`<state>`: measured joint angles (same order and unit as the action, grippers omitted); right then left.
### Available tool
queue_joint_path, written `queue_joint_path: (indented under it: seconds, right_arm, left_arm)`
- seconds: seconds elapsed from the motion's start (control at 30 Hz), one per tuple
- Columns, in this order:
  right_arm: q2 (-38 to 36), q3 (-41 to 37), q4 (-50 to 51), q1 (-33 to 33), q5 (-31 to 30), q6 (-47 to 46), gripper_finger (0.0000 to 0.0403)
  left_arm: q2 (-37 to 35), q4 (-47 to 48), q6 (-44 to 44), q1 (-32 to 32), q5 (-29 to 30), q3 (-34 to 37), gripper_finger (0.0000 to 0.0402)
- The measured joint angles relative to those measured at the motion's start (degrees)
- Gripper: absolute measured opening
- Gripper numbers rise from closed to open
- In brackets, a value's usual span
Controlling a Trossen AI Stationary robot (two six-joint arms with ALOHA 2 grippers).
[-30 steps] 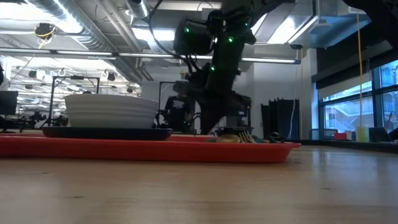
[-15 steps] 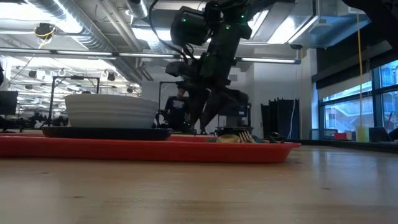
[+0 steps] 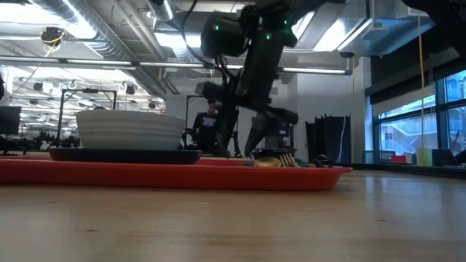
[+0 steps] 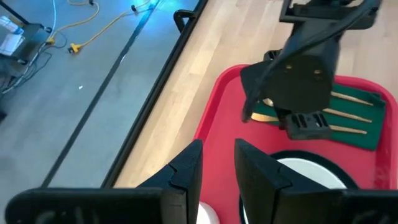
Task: Set up tray
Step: Put the gold knife to the left of the gold spoon on the green napkin on the red tray
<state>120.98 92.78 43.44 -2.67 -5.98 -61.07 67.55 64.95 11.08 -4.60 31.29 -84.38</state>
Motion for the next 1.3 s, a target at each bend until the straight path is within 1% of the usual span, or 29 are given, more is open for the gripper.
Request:
queue_joint_path:
  seconds: [0.17, 0.3, 0.4, 0.77, 0.93, 1.2, 1.3]
  right_arm:
    - [0.1, -3.4, -5.7, -0.7, 1.3, -0.4, 0.0179]
    - [0.2, -4.3, -6.4, -0.7, 1.2, -0.4, 0.016]
    - [0.2, -4.2, -6.3, -0.8, -0.2, -0.3, 0.0152]
    - [0.2, -4.2, -4.5, -1.3, -1.9, -2.9, 0.0149]
    - [0.2, -4.2, -4.8, -1.6, -1.7, -6.1, 0.0149]
    - [0.5, -4.2, -5.2, -1.9, -1.5, -8.1, 0.0149]
    - [1.7, -4.2, -5.7, -2.1, 0.1, -9.0, 0.0149]
  left_arm:
    - [0.0, 0.0, -1.4, 0.0, -0.9, 0.0, 0.0086]
    - [0.0, 0.0, -2.1, 0.0, -1.0, 0.0, 0.0086]
    - [0.0, 0.0, -2.1, 0.0, -0.9, 0.0, 0.0086]
    - [0.0, 0.0, -2.0, 0.0, -1.0, 0.0, 0.0086]
    - [0.0, 0.0, -1.8, 0.0, -0.9, 0.0, 0.0086]
    - [0.0, 0.0, -1.8, 0.0, -0.9, 0.0, 0.0086]
    - [0.0, 0.0, -1.8, 0.0, -0.9, 0.0, 0.0086]
